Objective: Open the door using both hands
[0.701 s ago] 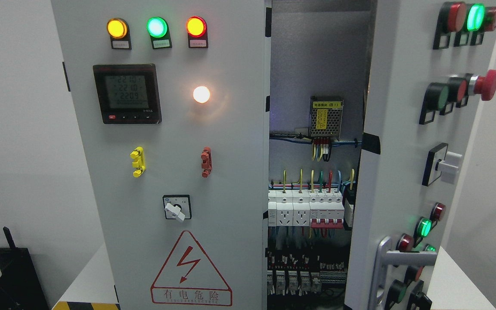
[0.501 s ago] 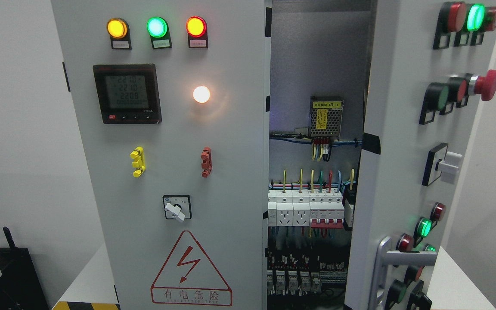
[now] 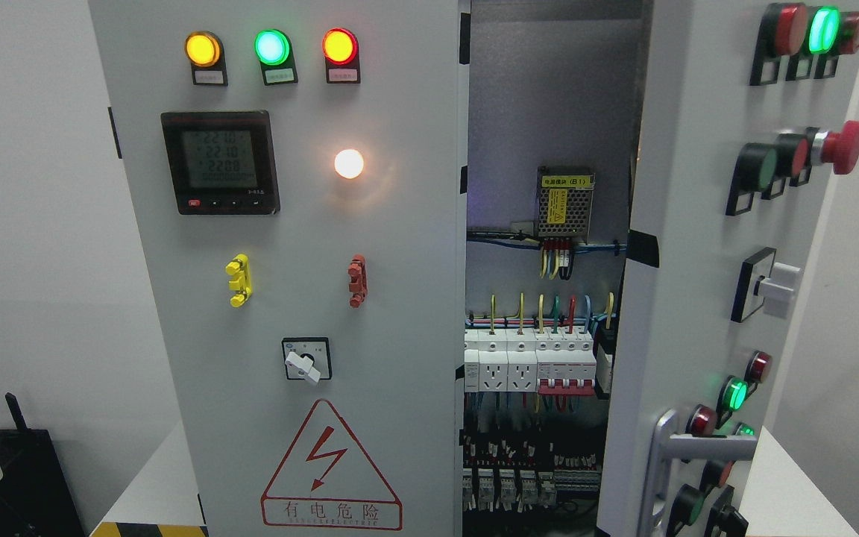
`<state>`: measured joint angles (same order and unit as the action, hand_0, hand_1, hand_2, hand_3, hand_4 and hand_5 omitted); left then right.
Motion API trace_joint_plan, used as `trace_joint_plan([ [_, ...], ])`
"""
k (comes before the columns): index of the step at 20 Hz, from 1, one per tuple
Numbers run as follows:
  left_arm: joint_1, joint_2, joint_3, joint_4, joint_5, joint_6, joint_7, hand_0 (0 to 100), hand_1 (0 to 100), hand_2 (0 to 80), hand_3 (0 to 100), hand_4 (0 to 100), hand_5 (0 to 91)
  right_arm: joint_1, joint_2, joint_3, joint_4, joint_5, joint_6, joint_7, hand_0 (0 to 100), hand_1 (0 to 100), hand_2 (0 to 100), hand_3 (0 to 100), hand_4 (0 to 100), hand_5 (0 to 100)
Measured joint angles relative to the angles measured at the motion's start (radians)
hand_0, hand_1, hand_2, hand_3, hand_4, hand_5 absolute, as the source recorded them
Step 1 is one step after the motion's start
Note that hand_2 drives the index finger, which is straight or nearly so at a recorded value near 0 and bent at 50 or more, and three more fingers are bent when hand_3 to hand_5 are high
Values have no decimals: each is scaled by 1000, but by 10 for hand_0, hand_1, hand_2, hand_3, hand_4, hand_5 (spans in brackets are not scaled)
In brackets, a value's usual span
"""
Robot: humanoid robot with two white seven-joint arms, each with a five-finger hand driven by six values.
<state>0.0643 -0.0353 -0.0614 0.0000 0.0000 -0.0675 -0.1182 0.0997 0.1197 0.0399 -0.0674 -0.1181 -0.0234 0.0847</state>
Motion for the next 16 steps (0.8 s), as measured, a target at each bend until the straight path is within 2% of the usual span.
trace_joint_plan([
  [16, -1, 0, -1, 0, 0, 0, 0, 0, 0, 0, 0, 0, 0, 0, 0, 0, 0, 0, 0, 0, 384, 0, 0, 0, 0, 0],
])
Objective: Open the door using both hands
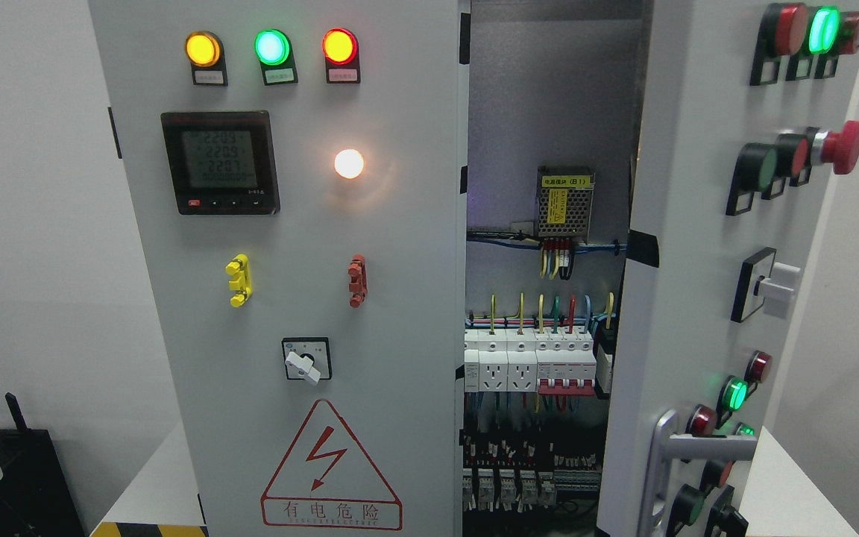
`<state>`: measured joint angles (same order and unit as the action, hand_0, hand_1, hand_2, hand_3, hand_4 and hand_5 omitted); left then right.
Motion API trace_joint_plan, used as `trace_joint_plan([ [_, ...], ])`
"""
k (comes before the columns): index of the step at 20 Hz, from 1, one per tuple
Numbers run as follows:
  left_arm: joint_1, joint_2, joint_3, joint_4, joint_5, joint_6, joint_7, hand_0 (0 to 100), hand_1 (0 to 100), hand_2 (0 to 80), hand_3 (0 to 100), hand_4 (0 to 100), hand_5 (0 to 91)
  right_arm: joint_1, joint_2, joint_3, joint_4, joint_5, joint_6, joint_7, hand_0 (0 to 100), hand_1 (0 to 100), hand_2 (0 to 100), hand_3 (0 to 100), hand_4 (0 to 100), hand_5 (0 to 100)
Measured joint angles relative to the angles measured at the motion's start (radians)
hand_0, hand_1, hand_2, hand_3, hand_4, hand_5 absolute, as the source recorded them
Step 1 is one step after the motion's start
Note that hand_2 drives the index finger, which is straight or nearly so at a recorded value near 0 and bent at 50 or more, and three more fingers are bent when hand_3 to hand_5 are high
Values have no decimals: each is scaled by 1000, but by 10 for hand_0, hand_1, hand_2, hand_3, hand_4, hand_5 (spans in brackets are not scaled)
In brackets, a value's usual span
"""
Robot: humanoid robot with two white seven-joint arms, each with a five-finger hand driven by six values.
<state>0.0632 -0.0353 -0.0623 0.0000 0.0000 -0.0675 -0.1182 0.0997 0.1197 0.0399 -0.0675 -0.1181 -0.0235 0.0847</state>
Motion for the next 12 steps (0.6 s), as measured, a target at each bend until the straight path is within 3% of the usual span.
trace_joint_plan([
  [7, 10, 0, 0, -38, 0, -2, 0, 0, 0, 0, 0, 0, 0, 0, 0, 0, 0, 0, 0, 0, 383, 0, 0, 0, 0, 0],
  [12, 88, 11, 11, -190, 0, -7, -1, 0, 0, 0, 0, 0, 0, 0, 0, 0, 0, 0, 0, 0, 383, 0, 0, 0, 0, 0],
])
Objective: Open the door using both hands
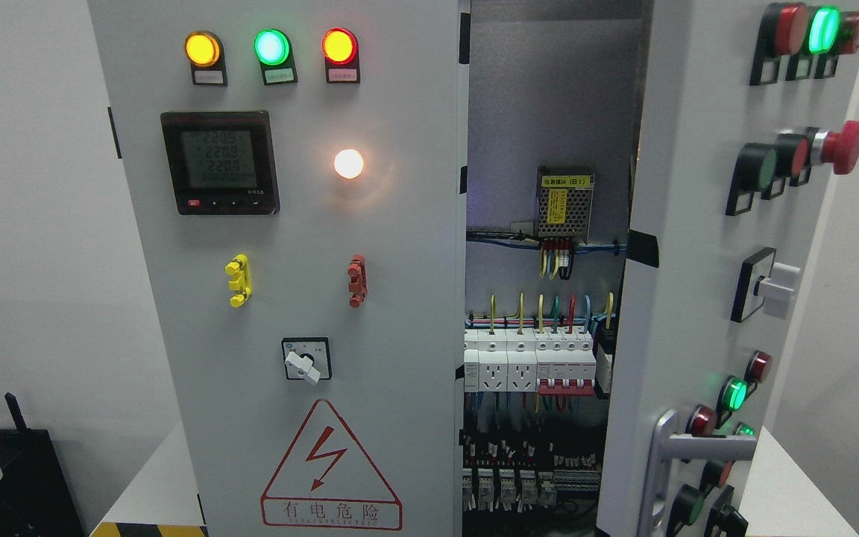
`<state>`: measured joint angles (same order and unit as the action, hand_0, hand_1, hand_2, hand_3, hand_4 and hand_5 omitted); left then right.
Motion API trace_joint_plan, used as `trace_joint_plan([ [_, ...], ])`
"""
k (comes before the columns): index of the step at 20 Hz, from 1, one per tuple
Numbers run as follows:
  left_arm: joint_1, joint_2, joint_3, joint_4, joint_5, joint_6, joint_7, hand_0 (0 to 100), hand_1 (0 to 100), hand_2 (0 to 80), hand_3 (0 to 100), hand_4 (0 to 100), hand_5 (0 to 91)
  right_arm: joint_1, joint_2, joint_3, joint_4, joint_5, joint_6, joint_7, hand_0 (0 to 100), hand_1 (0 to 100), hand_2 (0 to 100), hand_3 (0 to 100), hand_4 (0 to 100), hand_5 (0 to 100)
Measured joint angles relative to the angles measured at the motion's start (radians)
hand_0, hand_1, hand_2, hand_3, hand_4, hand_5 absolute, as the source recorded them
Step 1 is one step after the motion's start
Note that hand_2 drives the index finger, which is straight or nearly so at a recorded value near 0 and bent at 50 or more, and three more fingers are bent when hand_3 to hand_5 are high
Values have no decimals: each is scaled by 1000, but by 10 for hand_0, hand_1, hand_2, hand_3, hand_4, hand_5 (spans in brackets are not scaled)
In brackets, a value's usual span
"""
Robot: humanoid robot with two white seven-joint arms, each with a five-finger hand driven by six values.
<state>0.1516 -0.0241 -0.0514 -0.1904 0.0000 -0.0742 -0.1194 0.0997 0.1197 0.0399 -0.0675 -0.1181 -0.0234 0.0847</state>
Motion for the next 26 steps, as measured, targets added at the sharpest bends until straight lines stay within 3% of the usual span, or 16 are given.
trace_joint_plan([
  [4, 105, 9, 15, -199, 6, 2, -49, 0, 0, 0, 0, 0, 0, 0, 0, 0, 0, 0, 0, 0, 383, 0, 0, 0, 0, 0],
  [8, 230, 50, 26, -452, 98, 4, -82, 0, 0, 0, 0, 0, 0, 0, 0, 0, 0, 0, 0, 0, 382, 0, 0, 0, 0, 0],
  [11, 326, 107, 32, -656, 213, 0, -94, 0, 0, 0, 0, 0, 0, 0, 0, 0, 0, 0, 0, 0, 383, 0, 0, 0, 0, 0],
  [18, 517, 354, 60, -1067, 569, -246, -120, 0, 0, 0, 0, 0, 0, 0, 0, 0, 0, 0, 0, 0, 383, 0, 0, 0, 0, 0],
  [26, 577, 663, 193, -1324, 948, -287, -381, 0, 0, 0, 0, 0, 0, 0, 0, 0, 0, 0, 0, 0, 383, 0, 0, 0, 0, 0],
])
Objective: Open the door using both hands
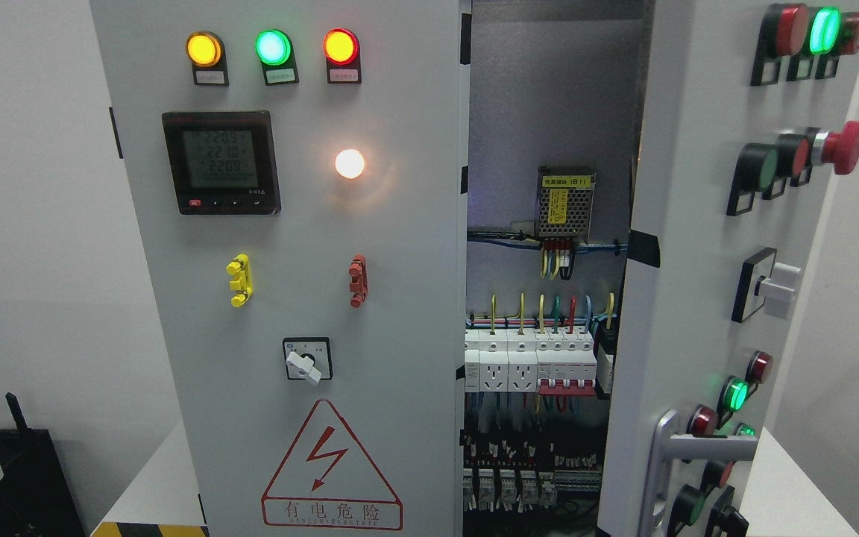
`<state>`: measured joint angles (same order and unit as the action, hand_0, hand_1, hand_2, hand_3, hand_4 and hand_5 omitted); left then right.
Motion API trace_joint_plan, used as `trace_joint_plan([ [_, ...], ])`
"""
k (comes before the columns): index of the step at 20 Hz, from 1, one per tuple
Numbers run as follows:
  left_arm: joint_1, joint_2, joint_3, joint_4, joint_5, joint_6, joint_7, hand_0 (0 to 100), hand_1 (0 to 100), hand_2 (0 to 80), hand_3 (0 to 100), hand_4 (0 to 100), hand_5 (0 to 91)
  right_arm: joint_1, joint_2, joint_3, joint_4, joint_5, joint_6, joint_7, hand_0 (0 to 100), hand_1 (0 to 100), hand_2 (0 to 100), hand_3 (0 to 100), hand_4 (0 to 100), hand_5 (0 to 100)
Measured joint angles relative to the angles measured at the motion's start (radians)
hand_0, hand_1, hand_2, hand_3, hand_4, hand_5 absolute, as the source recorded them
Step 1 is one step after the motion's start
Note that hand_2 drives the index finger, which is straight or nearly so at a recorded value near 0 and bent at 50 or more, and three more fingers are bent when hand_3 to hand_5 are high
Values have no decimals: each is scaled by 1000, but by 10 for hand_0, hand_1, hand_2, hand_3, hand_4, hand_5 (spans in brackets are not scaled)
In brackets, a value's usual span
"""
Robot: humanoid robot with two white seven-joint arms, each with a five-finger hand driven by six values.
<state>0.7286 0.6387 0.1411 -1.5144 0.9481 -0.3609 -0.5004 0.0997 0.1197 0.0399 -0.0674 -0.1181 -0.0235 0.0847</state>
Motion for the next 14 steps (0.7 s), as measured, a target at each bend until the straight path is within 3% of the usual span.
trace_joint_plan([
  [3, -11, 116, 65, -53, 134, 8, -61, 0, 0, 0, 0, 0, 0, 0, 0, 0, 0, 0, 0, 0, 382, 0, 0, 0, 0, 0],
  [6, -56, 227, 119, -93, 252, 83, -103, 0, 0, 0, 0, 0, 0, 0, 0, 0, 0, 0, 0, 0, 383, 0, 0, 0, 0, 0],
  [14, -144, 467, 206, -158, 439, 127, -185, 0, 0, 0, 0, 0, 0, 0, 0, 0, 0, 0, 0, 0, 383, 0, 0, 0, 0, 0],
])
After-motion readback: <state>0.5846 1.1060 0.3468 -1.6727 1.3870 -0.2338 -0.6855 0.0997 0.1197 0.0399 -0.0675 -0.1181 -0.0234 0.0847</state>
